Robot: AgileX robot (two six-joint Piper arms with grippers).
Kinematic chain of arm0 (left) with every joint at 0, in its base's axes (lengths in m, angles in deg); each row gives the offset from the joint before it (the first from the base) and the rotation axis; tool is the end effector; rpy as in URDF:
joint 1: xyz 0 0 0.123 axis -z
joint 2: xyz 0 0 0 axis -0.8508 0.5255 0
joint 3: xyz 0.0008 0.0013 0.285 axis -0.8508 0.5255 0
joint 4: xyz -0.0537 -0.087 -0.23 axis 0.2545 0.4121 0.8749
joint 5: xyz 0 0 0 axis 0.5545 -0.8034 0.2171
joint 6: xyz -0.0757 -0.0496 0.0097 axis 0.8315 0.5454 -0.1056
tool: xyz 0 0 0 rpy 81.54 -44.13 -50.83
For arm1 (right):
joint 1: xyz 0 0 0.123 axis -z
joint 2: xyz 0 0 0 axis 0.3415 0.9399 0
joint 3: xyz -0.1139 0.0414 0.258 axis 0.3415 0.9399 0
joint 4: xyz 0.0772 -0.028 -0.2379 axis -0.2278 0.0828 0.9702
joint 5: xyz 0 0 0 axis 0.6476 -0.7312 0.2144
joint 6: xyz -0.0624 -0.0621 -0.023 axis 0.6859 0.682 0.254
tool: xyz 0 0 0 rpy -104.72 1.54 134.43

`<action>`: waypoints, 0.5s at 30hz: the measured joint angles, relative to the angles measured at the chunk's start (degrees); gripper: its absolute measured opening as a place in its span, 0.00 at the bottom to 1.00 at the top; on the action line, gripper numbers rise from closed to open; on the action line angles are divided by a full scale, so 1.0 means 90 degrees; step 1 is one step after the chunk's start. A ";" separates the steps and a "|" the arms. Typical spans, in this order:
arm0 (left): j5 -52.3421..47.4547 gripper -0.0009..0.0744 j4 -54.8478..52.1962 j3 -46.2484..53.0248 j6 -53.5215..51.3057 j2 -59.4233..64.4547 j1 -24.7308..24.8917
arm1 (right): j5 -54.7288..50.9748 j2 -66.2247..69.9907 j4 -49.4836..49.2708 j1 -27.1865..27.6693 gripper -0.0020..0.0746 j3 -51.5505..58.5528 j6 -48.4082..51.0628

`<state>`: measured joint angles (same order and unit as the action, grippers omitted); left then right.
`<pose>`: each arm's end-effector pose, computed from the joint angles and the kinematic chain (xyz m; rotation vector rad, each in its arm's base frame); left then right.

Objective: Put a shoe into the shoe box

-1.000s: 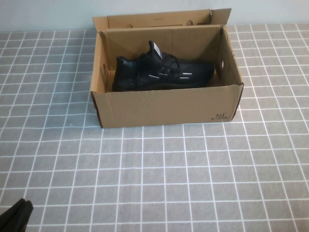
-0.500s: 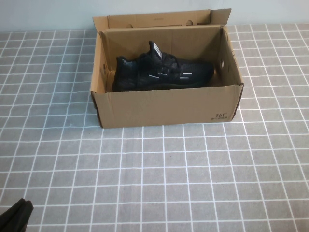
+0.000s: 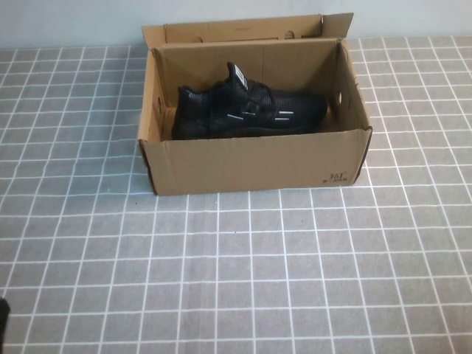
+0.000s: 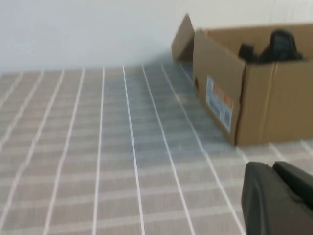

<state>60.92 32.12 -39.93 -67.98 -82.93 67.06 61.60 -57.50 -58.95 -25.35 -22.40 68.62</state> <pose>0.0558 -0.0100 0.1904 0.2012 1.6467 -0.0703 0.0533 0.0032 0.1734 0.0412 1.8519 0.1337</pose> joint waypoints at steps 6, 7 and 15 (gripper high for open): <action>-0.1181 0.01 -0.0224 0.0000 0.0384 -0.0023 -0.0014 | 0.0000 0.0000 0.0000 0.0000 0.01 0.0000 0.0000; -0.1349 0.01 -0.0224 0.0000 0.0403 -0.0023 -0.0014 | 0.0000 0.0000 0.0000 0.0000 0.01 0.0000 0.0000; -0.1460 0.01 -0.0248 0.0000 0.0452 -0.0023 -0.0014 | 0.0000 0.0000 0.0000 0.0000 0.01 0.0000 0.0000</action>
<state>47.78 29.89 -39.93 -63.91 -83.13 66.93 61.60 -57.50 -58.95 -25.35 -22.40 68.62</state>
